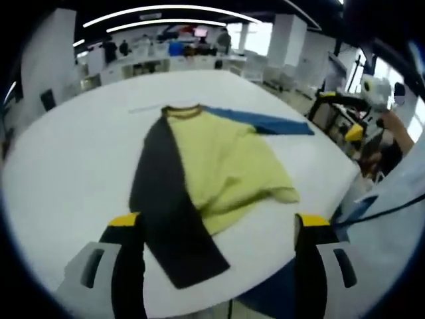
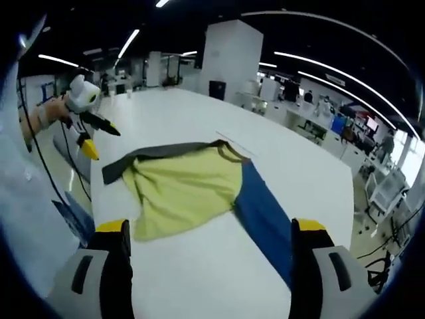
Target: Fold the garment on the visible template until the final outline fits inside the template.
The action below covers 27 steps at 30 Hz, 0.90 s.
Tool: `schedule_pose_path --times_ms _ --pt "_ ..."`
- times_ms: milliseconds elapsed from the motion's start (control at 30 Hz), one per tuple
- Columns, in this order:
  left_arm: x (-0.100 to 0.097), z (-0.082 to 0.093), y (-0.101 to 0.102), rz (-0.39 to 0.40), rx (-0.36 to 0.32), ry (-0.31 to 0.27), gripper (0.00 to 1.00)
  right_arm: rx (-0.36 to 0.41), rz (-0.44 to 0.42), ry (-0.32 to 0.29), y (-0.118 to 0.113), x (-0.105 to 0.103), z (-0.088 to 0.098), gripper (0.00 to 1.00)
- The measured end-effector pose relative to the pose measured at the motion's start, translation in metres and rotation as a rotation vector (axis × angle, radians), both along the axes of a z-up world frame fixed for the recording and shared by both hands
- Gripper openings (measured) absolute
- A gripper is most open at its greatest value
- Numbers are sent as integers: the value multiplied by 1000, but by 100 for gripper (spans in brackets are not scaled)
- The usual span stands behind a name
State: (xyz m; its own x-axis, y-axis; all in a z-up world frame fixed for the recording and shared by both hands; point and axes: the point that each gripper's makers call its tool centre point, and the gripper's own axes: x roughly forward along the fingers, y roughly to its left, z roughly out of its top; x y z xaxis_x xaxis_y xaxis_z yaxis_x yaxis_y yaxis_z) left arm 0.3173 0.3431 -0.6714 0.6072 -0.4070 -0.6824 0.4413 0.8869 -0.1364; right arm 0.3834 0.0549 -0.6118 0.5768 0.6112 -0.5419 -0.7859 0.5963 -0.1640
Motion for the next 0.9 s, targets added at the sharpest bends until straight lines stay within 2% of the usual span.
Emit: schedule_pose_path --times_ms 133,233,333,567,667,767,900 --pt "-5 -3 2 10 1 7 87 5 3 5 1 -1 -1 100" --pt "-8 -2 3 3 10 -1 80 3 -1 9 1 -1 -2 100" --pt "-11 -3 1 2 -5 15 75 7 -1 12 2 -3 -2 100" --pt "-14 -15 2 5 38 33 78 11 -4 14 3 -5 -2 100" --pt "-16 -18 0 2 43 40 73 11 -2 19 2 -5 -2 100" --pt "-18 -20 -1 1 51 46 73 7 -1 26 2 -5 -5 100" --pt "-26 -25 -5 4 31 87 62 1 8 32 4 -6 -8 100"
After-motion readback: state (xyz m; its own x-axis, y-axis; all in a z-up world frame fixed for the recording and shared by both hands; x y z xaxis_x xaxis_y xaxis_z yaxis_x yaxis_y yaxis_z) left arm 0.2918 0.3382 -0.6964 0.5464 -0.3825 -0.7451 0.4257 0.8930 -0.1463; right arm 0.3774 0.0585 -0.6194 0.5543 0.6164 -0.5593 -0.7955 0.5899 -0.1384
